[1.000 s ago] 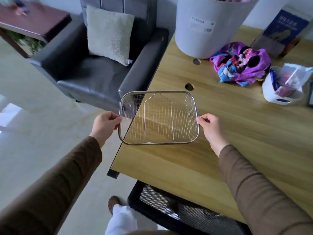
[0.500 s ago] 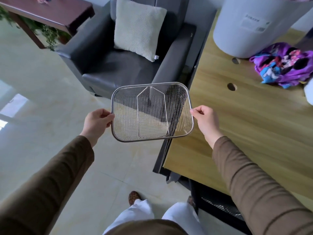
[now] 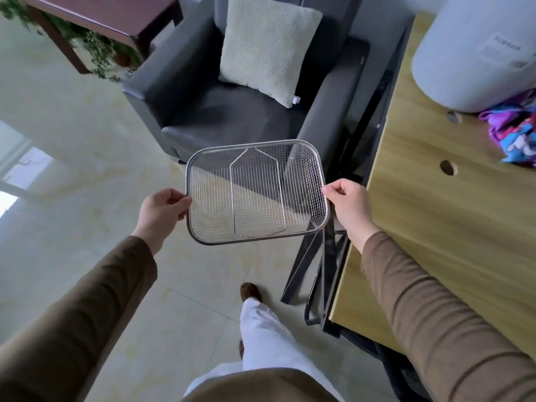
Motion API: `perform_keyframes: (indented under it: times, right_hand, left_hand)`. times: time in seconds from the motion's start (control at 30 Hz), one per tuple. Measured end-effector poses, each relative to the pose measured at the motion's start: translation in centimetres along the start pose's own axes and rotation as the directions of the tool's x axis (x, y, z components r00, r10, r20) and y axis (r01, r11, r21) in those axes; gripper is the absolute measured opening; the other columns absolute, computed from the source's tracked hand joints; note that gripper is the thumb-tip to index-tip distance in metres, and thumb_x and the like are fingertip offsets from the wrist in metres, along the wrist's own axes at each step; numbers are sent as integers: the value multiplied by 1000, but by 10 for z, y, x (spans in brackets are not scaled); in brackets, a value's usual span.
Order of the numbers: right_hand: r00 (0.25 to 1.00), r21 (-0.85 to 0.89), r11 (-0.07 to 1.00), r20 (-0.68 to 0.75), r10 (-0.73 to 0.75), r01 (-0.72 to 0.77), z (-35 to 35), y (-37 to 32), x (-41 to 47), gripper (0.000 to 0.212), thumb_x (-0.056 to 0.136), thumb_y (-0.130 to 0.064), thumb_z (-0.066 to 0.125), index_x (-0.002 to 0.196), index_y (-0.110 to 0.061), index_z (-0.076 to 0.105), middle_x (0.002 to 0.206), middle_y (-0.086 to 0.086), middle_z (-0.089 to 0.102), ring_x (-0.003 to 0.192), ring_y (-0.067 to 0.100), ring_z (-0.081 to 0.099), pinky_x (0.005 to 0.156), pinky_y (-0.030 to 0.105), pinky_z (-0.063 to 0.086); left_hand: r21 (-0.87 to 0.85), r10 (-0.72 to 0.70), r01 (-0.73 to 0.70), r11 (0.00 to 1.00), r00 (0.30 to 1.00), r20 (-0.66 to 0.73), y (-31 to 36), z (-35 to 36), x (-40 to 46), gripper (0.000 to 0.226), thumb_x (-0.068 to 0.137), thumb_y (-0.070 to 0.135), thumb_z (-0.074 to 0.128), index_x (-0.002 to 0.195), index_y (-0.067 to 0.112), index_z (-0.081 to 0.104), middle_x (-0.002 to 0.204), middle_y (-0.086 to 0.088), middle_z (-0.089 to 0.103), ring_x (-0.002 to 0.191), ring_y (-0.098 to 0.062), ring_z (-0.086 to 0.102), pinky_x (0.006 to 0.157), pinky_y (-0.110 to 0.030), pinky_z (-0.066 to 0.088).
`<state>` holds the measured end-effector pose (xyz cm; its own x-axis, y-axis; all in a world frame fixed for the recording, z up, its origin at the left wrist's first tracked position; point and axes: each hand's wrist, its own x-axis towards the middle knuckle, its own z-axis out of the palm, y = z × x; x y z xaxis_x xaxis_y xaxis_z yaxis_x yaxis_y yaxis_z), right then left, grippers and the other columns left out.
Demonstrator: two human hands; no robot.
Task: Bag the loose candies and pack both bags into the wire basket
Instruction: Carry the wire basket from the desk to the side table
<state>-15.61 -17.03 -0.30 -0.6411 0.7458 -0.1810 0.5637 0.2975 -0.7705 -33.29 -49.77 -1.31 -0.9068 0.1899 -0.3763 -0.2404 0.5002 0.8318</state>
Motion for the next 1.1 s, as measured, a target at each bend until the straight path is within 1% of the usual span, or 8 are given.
perform_keyframes:
  times: [0.1,0.27,0.43,0.6,0.7,0.8,0.9,1.1]
  right_hand:
    - [1000,11,1000,20,5,-5,21,-18,21,20,89,-31,70,78,-14,73,76,4,74,73,23,67,73,42,54]
    - [998,25,999,49,35,-36,62,-57,60,20,88,-30,71,79,-13,74,78,5,74,78,26,68,73,39,53]
    - [996,18,999,79,28,-30,114,-99,95,18,87,-28,71,76,-13,73,71,0,69,67,15,58,69,34,47]
    - [997,5,999,65,41,-42,172,-146,119,17,88,-30,70,78,-16,74,77,-1,74,74,19,65,73,36,51]
    - [998,13,999,46,46,-47,204,-173,130,18,89,-28,69,80,-13,74,75,0,72,70,16,62,70,35,49]
    - [998,18,998,30,64,-65,235,-199,145,17,89,-28,69,79,-15,73,75,-2,71,69,15,61,70,34,48]
    - [997,17,997,16,81,-81,261,-221,164,17,89,-27,69,82,-12,75,80,2,74,79,22,68,76,38,52]
    - [994,10,995,23,103,-104,318,-268,228,18,88,-30,70,80,-15,74,78,-3,73,77,21,67,77,42,54]
  left_hand:
    - [5,-13,13,1000,1000,-9,3,-13,28,10,95,12,72,86,9,70,78,-7,66,69,-19,58,71,-28,54]
    - [8,-25,25,1000,1000,-15,14,-45,79,12,95,14,72,85,10,70,80,-9,67,70,-20,58,76,-35,54]
    - [8,-47,47,999,999,-29,18,-86,135,12,95,13,73,84,9,70,75,-7,64,67,-19,56,71,-31,53]
    - [13,-45,45,999,999,-4,21,-135,202,12,95,12,73,85,6,69,73,-6,63,66,-19,55,69,-30,51]
    - [22,-39,39,999,999,18,23,-163,243,11,94,12,73,86,5,70,71,-5,63,65,-19,54,71,-32,51]
    - [44,-39,37,998,998,41,25,-187,289,11,94,14,74,86,7,70,73,-4,64,66,-18,55,70,-30,52]
    - [53,-33,30,998,998,62,29,-204,334,13,94,14,74,82,11,70,73,-5,65,66,-19,56,72,-34,53]
    - [54,-35,32,998,997,67,50,-236,429,14,94,12,73,81,12,69,75,-7,65,68,-20,56,74,-36,53]
